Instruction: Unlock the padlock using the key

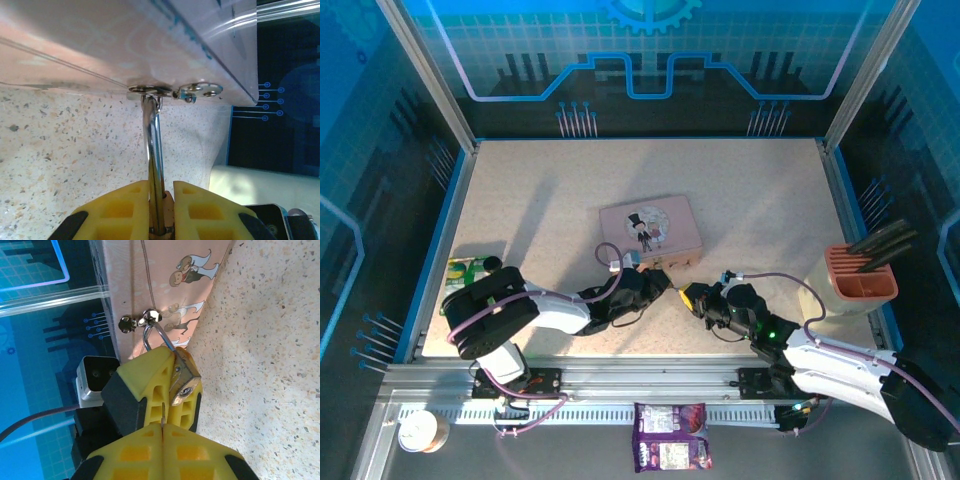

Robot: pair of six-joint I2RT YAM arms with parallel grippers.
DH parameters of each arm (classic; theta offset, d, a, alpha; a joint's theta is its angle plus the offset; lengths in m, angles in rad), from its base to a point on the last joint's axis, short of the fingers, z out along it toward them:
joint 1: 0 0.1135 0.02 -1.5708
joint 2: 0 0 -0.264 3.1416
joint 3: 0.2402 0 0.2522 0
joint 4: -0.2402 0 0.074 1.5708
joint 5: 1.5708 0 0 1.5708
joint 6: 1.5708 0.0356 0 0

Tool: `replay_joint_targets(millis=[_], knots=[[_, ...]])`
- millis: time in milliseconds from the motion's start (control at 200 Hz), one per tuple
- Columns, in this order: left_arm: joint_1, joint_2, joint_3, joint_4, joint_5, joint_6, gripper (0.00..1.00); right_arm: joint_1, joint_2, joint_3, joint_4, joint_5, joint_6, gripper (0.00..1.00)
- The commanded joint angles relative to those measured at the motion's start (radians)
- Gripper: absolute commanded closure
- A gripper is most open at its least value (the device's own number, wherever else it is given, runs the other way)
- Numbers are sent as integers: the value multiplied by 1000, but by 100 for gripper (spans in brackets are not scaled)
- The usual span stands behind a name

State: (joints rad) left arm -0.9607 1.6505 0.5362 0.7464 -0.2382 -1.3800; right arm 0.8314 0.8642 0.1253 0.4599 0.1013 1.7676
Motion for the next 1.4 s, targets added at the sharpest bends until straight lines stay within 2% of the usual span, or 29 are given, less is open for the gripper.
replay_joint_targets(millis=[0, 645, 1031, 1396], knots=[[-7, -3, 55, 141, 12, -12, 100, 17, -8, 32, -24, 45, -11, 100], [-9, 2, 54, 143, 2, -26, 100, 21, -77, 13, -86, 82, 4, 100], [-13, 0, 65, 149, -2, -27, 100, 47, -54, 16, -72, 116, 19, 100], [-30, -14, 96, 123, -54, -62, 100, 134, -69, 6, -111, 287, 93, 100]])
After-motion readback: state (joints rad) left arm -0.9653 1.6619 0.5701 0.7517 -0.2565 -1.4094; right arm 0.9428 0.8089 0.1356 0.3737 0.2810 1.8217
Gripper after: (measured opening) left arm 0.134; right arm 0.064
